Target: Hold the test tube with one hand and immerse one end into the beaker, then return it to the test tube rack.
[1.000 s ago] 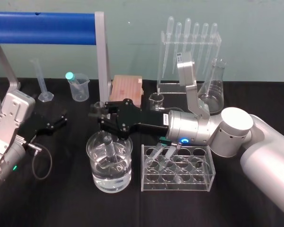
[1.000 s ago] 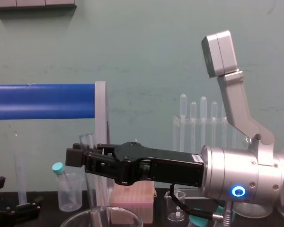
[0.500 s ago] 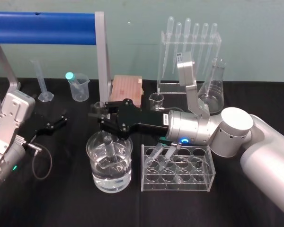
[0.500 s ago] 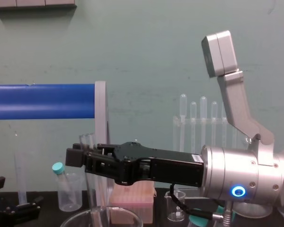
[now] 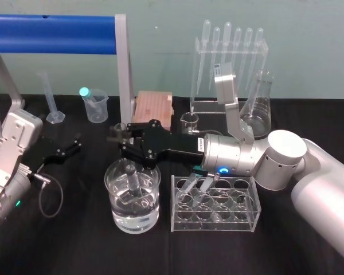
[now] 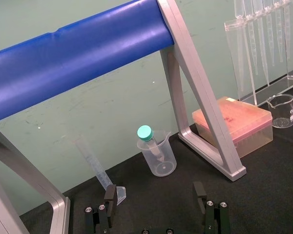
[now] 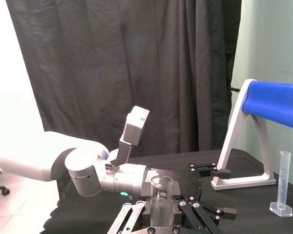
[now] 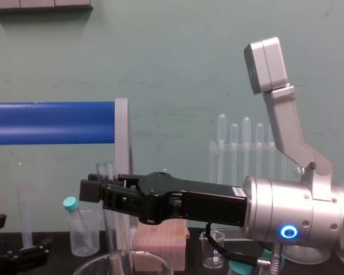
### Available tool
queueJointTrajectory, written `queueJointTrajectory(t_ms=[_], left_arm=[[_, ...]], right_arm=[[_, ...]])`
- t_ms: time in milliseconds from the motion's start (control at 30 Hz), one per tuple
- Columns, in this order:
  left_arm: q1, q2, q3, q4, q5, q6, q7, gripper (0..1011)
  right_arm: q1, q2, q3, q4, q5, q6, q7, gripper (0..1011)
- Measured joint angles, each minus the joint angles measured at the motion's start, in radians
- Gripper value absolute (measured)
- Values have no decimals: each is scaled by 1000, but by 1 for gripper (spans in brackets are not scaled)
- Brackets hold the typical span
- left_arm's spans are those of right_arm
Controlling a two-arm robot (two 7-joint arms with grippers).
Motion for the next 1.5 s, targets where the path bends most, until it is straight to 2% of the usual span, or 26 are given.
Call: queueJointTrajectory(t_ms=[1500], left_arm=[[0, 0, 0, 0, 0, 0, 0, 1000]], right_arm=[[0, 0, 0, 0, 0, 0, 0, 226]])
